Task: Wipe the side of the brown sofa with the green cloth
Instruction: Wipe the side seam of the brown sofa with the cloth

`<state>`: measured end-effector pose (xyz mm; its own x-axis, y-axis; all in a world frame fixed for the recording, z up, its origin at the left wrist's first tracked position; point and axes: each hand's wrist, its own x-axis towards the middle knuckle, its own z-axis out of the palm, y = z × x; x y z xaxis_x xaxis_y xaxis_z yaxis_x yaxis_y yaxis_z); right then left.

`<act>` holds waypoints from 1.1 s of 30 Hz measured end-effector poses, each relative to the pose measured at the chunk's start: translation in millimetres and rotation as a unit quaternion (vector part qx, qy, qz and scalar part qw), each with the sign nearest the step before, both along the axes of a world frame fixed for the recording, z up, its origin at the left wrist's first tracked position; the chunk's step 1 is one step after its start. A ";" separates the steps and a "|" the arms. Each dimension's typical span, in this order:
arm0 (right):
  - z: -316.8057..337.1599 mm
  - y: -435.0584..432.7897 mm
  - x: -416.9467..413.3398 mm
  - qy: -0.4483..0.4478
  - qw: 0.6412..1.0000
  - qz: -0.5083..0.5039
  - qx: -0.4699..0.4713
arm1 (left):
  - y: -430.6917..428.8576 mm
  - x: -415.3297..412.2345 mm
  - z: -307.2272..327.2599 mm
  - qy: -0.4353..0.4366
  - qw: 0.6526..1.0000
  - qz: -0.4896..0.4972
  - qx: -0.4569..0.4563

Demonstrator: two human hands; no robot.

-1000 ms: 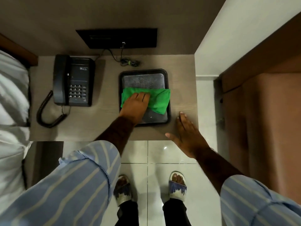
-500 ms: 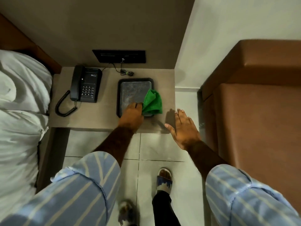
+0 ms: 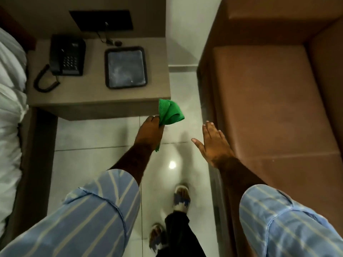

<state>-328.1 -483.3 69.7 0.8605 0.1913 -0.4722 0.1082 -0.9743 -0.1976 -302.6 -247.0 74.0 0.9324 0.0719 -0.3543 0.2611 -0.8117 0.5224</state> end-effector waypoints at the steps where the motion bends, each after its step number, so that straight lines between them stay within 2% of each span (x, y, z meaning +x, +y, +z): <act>1: -7.1 -16.2 -15.8 0.006 1.000 -0.009 -0.004 | -12.6 -16.7 -8.6 0.009 1.000 0.005 -0.016; 6: -69.6 -108.1 -74.0 0.010 0.998 -0.058 -0.026 | -77.9 -84.7 -82.0 0.062 0.993 0.025 -0.096; 10: -139.5 -166.1 -97.0 -0.095 0.993 0.005 -0.071 | -132.2 -127.6 -158.5 0.107 0.977 0.107 -0.150; 12: -166.4 -180.1 -103.4 -0.157 0.982 0.046 -0.091 | -162.3 -145.2 -197.0 0.132 0.960 0.165 -0.185; 15: -187.5 -187.7 -107.5 -0.233 0.967 0.049 -0.088 | -205.0 -160.2 -249.7 0.161 0.936 0.220 -0.221; 19: -202.5 -190.8 -108.0 -0.258 0.962 0.044 -0.078 | -260.5 -149.4 -306.8 0.235 0.897 0.283 -0.245; 23: -215.4 -194.5 -108.1 -0.286 0.952 0.049 -0.097 | -303.1 -121.0 -347.9 0.320 0.839 0.344 -0.275; 26: -219.2 -194.5 -109.0 -0.305 0.946 0.047 -0.103 | -314.9 -97.1 -354.0 0.278 0.835 0.374 -0.294; 30: -220.2 -194.6 -109.2 -0.310 0.944 0.049 -0.103 | -322.5 -107.3 -331.8 0.125 0.840 0.386 -0.359; 33: -219.7 -194.5 -109.5 -0.313 0.944 0.048 -0.097 | -332.7 -166.6 -323.1 0.124 0.829 0.376 -0.396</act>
